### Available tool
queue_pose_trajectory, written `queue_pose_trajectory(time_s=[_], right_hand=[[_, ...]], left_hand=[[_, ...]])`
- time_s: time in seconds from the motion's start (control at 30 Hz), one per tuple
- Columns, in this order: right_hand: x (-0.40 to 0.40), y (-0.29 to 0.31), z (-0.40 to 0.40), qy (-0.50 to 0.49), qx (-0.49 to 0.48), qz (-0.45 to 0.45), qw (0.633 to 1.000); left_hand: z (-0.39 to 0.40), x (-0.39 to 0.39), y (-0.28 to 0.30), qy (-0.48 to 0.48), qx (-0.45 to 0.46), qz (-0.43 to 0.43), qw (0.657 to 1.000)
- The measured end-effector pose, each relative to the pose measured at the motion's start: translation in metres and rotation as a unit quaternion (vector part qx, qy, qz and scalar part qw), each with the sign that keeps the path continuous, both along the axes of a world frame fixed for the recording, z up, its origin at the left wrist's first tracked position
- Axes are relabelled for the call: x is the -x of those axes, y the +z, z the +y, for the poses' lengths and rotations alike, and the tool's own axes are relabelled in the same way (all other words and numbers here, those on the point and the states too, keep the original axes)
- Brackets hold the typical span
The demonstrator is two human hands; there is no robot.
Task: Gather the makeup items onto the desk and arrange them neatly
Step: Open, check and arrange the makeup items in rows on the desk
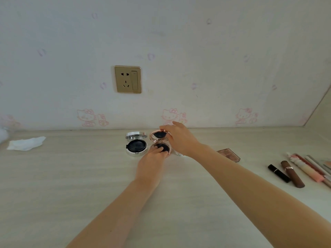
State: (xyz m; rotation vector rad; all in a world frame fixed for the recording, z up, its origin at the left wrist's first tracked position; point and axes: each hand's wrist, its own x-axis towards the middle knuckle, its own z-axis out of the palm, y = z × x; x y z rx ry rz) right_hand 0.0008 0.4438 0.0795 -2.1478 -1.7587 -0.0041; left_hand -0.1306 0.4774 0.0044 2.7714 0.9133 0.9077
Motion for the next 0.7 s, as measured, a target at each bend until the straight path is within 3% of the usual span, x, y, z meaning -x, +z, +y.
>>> queue_pose_trajectory(time_s=[0.23,0.5,0.7], right_hand=[[-0.002,0.007,-0.016,-0.019,-0.025,0.034,0.999],[-0.033,0.012,-0.071,-0.077,-0.016,0.040,0.996],[-0.066,0.008,-0.124,-0.122,0.002,0.023,0.992]], left_hand=[[-0.007,0.004,0.007,0.005,-0.051,-0.004,0.999],[-0.026,-0.005,0.018,-0.007,-0.013,-0.013,1.000],[-0.063,-0.032,0.029,-0.076,0.002,-0.013,0.997]])
